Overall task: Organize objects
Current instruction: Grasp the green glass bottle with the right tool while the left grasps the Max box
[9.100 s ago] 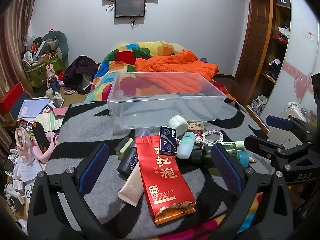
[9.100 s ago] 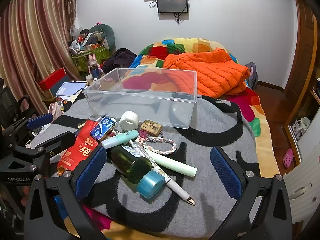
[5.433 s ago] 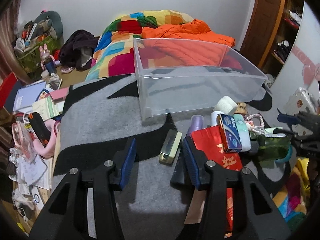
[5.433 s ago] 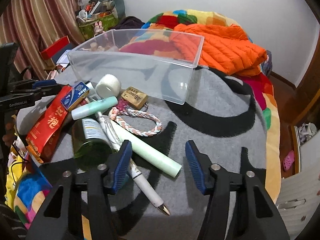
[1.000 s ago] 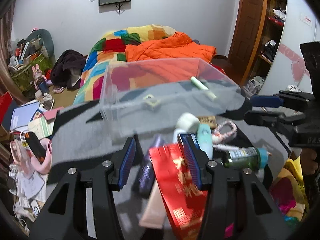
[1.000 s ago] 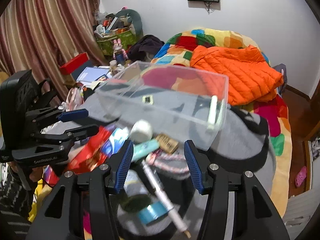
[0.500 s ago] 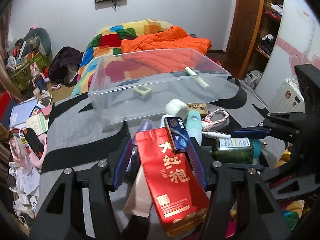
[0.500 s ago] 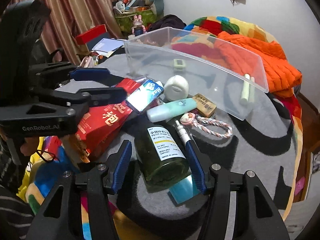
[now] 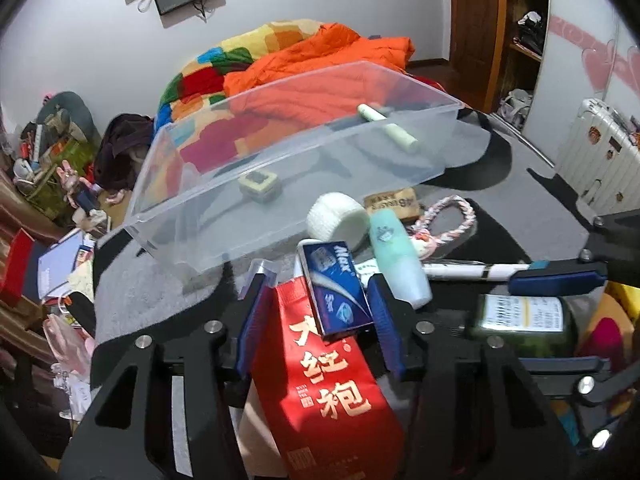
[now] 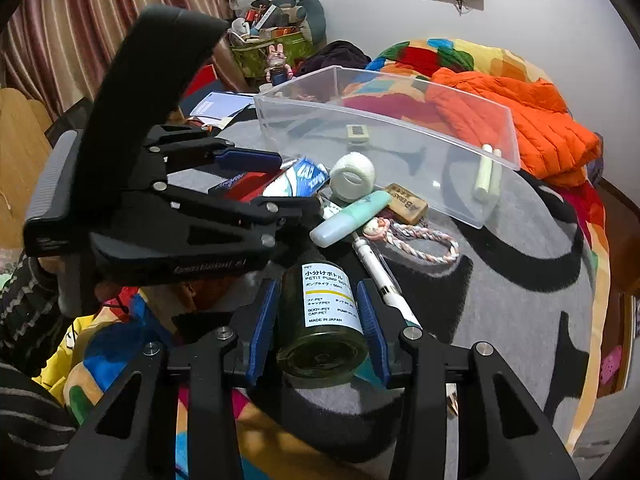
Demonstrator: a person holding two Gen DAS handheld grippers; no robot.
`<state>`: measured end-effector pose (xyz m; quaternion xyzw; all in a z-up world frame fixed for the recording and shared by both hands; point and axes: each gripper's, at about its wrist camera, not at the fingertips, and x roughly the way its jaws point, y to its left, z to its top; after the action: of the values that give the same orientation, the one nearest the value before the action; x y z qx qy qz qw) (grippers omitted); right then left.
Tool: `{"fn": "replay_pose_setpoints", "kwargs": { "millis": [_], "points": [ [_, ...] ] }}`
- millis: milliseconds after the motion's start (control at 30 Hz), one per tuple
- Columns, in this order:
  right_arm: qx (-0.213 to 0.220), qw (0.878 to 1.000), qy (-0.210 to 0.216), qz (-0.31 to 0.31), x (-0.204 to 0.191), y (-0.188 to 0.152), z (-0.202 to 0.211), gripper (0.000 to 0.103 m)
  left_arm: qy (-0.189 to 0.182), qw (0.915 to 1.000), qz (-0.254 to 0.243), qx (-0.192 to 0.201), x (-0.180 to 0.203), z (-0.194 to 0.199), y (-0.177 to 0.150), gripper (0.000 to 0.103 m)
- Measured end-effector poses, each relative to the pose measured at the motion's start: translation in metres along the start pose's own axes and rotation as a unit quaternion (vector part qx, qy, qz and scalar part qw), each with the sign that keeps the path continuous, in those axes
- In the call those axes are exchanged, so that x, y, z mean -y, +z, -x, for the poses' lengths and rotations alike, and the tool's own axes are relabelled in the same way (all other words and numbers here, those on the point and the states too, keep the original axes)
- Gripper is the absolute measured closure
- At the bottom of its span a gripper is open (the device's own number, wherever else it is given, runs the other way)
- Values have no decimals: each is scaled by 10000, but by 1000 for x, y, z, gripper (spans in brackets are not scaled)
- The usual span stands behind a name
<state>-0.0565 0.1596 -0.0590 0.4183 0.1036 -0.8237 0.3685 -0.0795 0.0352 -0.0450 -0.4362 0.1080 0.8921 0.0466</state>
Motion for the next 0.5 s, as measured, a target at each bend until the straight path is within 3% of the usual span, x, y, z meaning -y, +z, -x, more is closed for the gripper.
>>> {"fn": "replay_pose_setpoints", "kwargs": {
  "millis": [100,300,500],
  "points": [
    [34,10000,18,-1,-1,-1,0,65,-103,9999,79,44,-4,4,-1,76],
    [-29,10000,90,18,-4,3,-5,65,-209,9995,232,95,-11,9,-6,76],
    [-80,9999,83,16,-5,3,-6,57,-442,9967,623,257,-27,24,-13,76]
  ]
}}
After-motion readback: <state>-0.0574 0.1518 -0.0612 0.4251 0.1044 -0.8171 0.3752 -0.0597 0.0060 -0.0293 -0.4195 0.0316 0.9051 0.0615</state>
